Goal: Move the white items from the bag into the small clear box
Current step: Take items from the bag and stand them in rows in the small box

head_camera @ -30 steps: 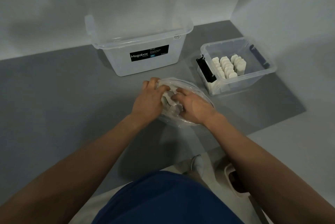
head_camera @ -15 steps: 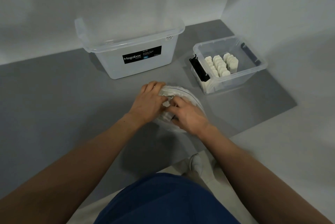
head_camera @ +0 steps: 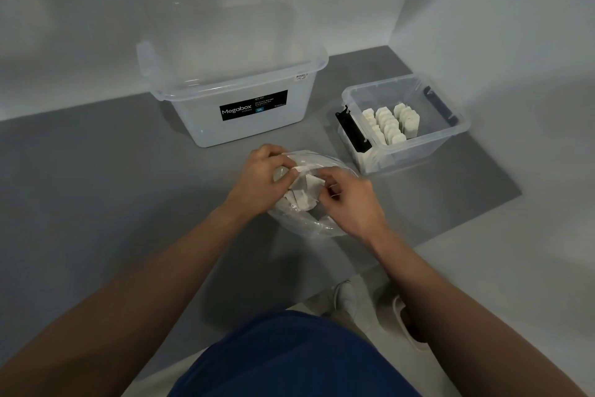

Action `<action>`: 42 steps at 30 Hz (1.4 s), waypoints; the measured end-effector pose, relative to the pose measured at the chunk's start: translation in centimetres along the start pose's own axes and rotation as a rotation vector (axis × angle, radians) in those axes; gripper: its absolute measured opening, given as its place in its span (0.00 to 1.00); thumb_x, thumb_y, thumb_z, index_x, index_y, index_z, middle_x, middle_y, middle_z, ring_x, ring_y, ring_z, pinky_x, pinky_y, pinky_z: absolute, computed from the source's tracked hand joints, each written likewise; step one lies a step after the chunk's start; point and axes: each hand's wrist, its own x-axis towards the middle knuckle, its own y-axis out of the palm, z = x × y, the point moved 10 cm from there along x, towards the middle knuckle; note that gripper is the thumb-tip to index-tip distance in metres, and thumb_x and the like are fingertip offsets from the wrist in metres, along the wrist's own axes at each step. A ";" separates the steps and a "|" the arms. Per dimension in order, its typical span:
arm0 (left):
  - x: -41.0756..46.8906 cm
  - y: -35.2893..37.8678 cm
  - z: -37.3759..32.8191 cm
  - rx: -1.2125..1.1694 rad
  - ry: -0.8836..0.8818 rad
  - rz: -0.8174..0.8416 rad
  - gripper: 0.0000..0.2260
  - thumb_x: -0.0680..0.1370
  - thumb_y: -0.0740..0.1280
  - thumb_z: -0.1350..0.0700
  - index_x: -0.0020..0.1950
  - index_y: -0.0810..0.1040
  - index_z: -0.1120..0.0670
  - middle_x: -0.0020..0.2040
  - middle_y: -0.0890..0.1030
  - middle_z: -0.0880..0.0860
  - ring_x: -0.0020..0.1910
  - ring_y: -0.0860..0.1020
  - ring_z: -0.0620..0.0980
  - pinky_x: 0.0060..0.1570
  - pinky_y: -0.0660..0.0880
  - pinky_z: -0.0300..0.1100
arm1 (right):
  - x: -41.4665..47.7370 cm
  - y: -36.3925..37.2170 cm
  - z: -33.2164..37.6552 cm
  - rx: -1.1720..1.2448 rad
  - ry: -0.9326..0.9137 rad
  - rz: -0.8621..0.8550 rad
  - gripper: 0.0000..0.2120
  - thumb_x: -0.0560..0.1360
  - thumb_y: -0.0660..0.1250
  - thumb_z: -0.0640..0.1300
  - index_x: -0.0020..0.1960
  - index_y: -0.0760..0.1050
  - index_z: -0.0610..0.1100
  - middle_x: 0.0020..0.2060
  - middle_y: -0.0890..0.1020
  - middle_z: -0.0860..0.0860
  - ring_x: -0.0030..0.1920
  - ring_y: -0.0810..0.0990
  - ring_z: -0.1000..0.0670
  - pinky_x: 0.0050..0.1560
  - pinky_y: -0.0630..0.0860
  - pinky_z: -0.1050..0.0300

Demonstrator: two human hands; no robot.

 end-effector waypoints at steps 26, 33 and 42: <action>0.4 -2.9 -6.2 -0.824 -0.250 -0.016 0.09 0.80 0.70 0.63 0.59 0.79 0.57 0.51 0.86 0.55 0.50 0.86 0.52 0.53 0.83 0.48 | 0.2 -4.7 2.7 0.760 0.258 -0.204 0.05 0.74 0.77 0.41 0.46 0.82 0.46 0.35 0.84 0.52 0.37 0.81 0.54 0.39 0.78 0.60; 3.1 -3.5 -8.7 -0.454 -0.044 0.017 0.06 0.77 0.74 0.58 0.53 0.82 0.51 0.45 0.86 0.47 0.45 0.85 0.46 0.50 0.83 0.49 | 2.4 -10.3 4.4 0.321 -0.041 -0.213 0.10 0.77 0.73 0.49 0.58 0.83 0.52 0.49 0.84 0.58 0.50 0.82 0.55 0.51 0.81 0.55; 5.5 1.5 -10.2 -0.857 -0.364 0.099 0.09 0.82 0.66 0.64 0.61 0.82 0.57 0.51 0.86 0.57 0.50 0.86 0.56 0.56 0.82 0.54 | 4.4 -14.1 -0.8 0.821 0.128 -0.224 0.04 0.76 0.74 0.37 0.50 0.83 0.42 0.40 0.87 0.46 0.36 0.82 0.50 0.43 0.81 0.57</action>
